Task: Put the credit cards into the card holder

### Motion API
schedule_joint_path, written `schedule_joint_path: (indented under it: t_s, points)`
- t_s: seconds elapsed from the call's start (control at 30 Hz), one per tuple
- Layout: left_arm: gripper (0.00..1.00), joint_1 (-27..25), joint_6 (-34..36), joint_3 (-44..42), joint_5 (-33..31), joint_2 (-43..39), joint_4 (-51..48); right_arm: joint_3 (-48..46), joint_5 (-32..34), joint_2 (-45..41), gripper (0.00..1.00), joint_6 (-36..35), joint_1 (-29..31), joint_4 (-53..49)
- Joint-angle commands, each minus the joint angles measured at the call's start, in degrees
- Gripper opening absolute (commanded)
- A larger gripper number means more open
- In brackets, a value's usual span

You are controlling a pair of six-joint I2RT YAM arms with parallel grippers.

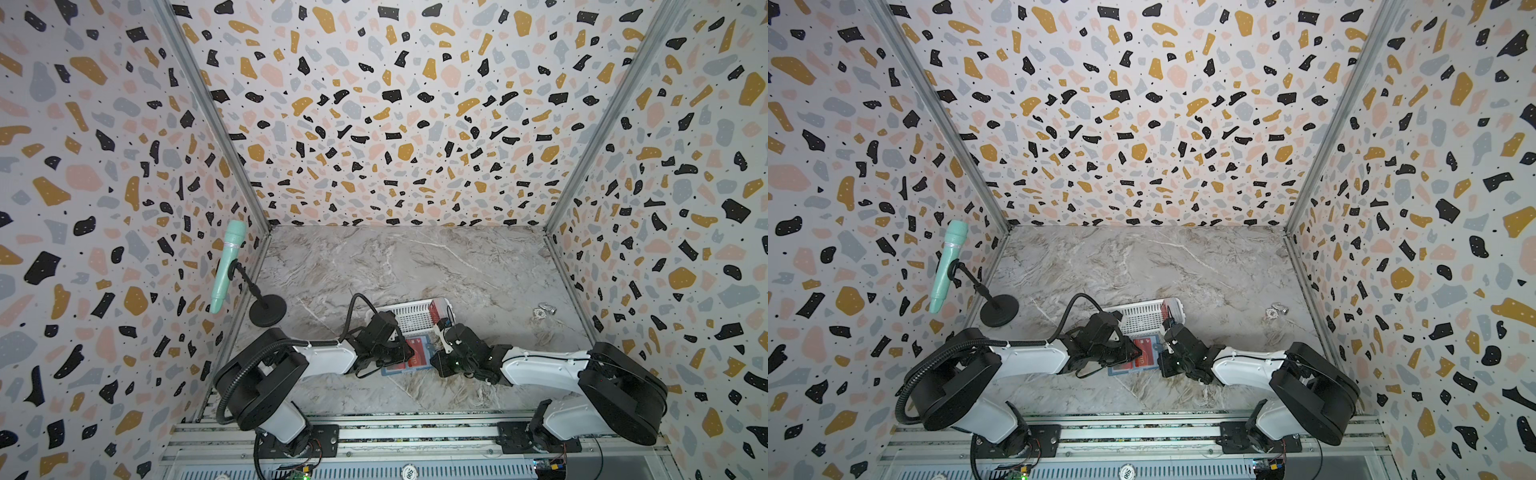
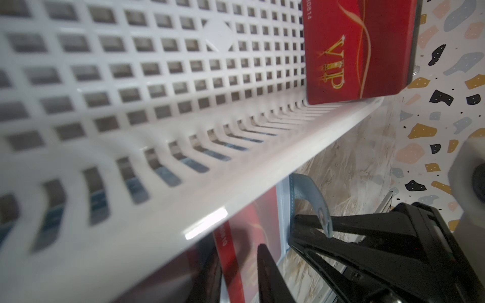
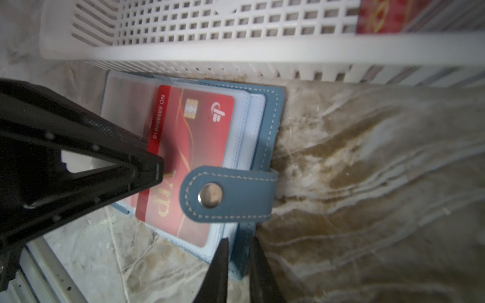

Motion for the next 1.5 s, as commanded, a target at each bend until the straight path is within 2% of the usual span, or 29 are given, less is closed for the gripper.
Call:
schedule_joint_path:
  t_s: [0.0,0.2,0.33,0.57,0.7,0.93,1.1,1.47]
  points:
    - [0.28,-0.8,1.4,1.4,-0.5,1.2,-0.8,0.4,-0.1,0.5,0.17,-0.4,0.3,-2.2]
    - [0.3,-1.1,2.7,2.6,-1.5,1.3,-3.4,0.1,0.1,0.4,0.17,-0.2,0.4,-2.2]
    - [0.36,-1.2,5.6,4.1,-5.3,0.4,-10.3,-0.1,0.3,0.3,0.17,0.0,0.5,-2.1]
    - [0.38,-1.1,8.3,6.4,-10.2,-1.9,-19.0,-0.2,0.3,0.6,0.17,0.1,0.4,-1.9]
    - [0.38,-1.1,8.6,6.1,-10.2,-4.4,-19.1,-0.3,0.3,0.4,0.17,0.2,0.5,-1.8]
    - [0.45,-0.5,9.0,1.1,-4.3,-12.2,-11.9,-0.4,-0.3,-0.9,0.17,0.2,0.9,-0.6]
    - [0.48,2.5,8.6,-3.0,-3.2,-16.9,-11.2,-0.4,-1.9,-2.2,0.17,0.1,1.8,2.5]
    - [0.54,6.9,9.1,-9.6,-6.9,-25.1,-14.7,2.5,0.7,0.5,0.19,2.0,3.1,2.7]
